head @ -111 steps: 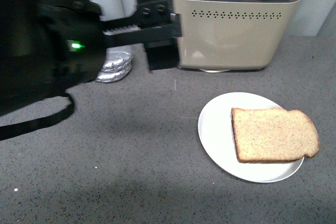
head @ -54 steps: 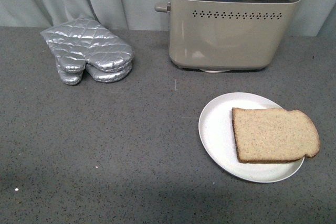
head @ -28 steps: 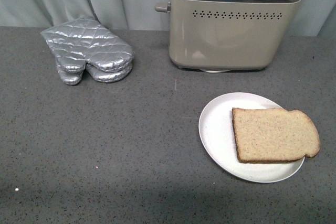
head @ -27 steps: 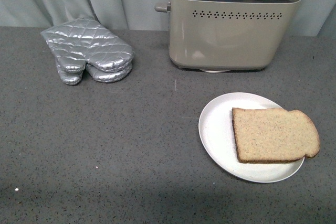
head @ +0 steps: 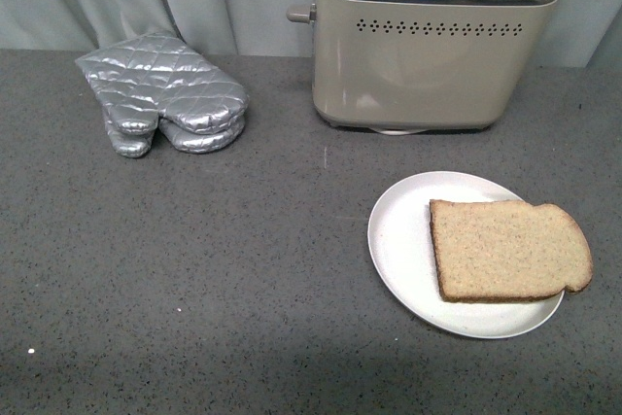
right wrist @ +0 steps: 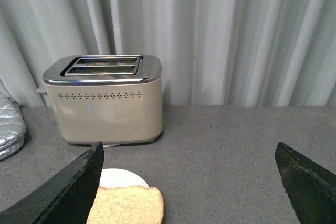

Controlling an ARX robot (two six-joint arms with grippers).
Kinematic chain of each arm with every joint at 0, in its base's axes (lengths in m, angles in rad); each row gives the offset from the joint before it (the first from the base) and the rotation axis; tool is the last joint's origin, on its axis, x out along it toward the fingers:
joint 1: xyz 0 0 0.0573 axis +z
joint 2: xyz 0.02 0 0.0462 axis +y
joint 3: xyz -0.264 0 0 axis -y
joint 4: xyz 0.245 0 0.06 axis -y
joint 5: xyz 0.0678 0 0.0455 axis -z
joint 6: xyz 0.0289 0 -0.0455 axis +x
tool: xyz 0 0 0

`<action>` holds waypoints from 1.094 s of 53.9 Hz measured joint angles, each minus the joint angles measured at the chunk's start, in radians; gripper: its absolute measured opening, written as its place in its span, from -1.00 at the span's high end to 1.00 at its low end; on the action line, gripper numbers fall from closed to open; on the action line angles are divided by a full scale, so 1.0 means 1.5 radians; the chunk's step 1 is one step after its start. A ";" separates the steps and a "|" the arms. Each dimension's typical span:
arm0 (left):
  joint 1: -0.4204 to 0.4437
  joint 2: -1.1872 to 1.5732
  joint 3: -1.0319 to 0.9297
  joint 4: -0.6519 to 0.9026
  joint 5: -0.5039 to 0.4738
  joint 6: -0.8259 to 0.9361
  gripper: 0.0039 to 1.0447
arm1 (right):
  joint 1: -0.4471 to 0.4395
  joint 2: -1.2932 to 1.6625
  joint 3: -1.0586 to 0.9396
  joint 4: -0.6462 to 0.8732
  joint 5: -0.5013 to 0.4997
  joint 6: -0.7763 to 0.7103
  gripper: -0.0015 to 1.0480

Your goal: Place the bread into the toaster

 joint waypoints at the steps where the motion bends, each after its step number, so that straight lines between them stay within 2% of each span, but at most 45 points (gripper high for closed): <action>1: 0.000 -0.003 0.000 -0.004 0.000 0.000 0.94 | 0.000 0.000 0.000 0.000 0.000 0.000 -0.81; 9: 0.000 -0.030 0.000 -0.030 0.000 0.000 0.94 | 0.000 0.000 0.000 0.000 0.000 0.000 -0.81; 13: 0.000 -0.115 0.000 -0.134 0.001 0.000 0.94 | 0.000 0.000 0.000 0.000 0.000 0.000 -0.81; 28: 0.000 -0.136 0.000 -0.140 0.001 0.000 0.93 | 0.000 0.000 0.000 0.000 0.000 0.000 -0.81; 35: 0.000 -0.136 0.000 -0.140 0.001 0.000 0.36 | 0.000 0.000 0.000 0.000 0.000 -0.001 -0.81; 40: 0.000 -0.136 0.000 -0.140 0.000 0.000 -0.02 | 0.027 0.073 0.012 -0.007 0.078 -0.091 -0.81; 45: 0.000 -0.137 0.000 -0.140 0.000 0.000 -0.37 | 0.026 0.215 0.031 0.064 0.048 -0.107 -0.81; 52: 0.000 -0.137 0.000 -0.140 0.001 0.000 -0.85 | -0.015 0.496 0.109 0.161 -0.022 -0.068 -0.81; 54: 0.000 -0.137 0.000 -0.140 0.001 0.001 -0.91 | -0.025 0.577 0.142 0.157 -0.037 -0.065 -0.81; 59: 0.000 -0.137 0.000 -0.140 0.000 0.001 -0.88 | -0.061 0.809 0.247 0.078 -0.097 -0.054 -0.81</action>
